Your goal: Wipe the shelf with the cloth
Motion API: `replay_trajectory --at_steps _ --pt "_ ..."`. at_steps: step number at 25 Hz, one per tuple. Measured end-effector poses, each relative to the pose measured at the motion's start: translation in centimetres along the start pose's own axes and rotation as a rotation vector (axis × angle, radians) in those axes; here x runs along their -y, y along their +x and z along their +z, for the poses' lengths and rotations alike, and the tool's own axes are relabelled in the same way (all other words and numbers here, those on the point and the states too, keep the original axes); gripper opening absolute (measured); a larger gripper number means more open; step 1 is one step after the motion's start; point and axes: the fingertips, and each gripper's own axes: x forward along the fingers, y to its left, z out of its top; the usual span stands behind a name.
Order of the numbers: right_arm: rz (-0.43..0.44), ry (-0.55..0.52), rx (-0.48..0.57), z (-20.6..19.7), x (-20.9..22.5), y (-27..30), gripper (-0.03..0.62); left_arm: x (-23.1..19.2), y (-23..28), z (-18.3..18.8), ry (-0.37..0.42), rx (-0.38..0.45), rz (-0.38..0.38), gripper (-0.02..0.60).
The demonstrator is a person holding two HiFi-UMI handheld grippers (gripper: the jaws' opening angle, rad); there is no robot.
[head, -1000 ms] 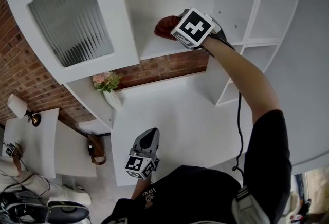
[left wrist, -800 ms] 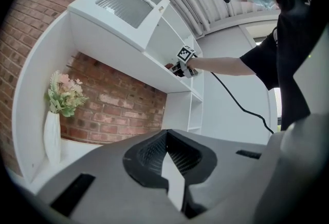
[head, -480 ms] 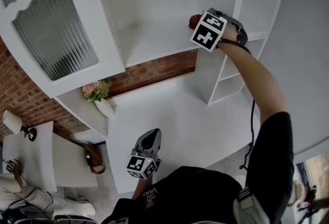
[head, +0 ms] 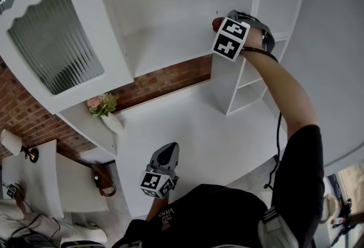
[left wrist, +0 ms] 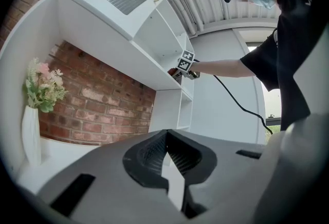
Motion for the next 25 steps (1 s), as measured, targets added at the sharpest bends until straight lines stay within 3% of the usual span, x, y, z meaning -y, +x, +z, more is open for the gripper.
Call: replay_trajectory --at_steps 3,7,10,14,19,25 --pt "0.054 0.114 0.120 2.4 0.0 -1.7 0.103 -0.2 -0.6 -0.1 -0.005 -0.003 0.015 0.006" --pt "0.234 0.315 0.339 7.5 -1.3 -5.3 0.103 -0.4 -1.1 -0.1 -0.006 0.003 0.038 0.006" --pt "0.376 0.376 0.481 11.8 -2.9 -8.3 0.103 -0.4 -1.4 0.0 -0.004 0.009 0.052 0.006" --pt "0.522 0.382 0.622 17.1 -5.5 -11.9 0.103 -0.3 -2.0 0.1 -0.001 0.017 0.079 0.006" --pt "0.631 0.314 0.697 21.6 -8.9 -14.5 0.103 -0.7 -3.5 0.1 -0.006 0.034 0.136 0.006" --pt "0.651 0.269 0.699 22.5 -10.7 -14.7 0.103 -1.1 -5.0 -0.1 -0.014 0.044 0.191 0.006"
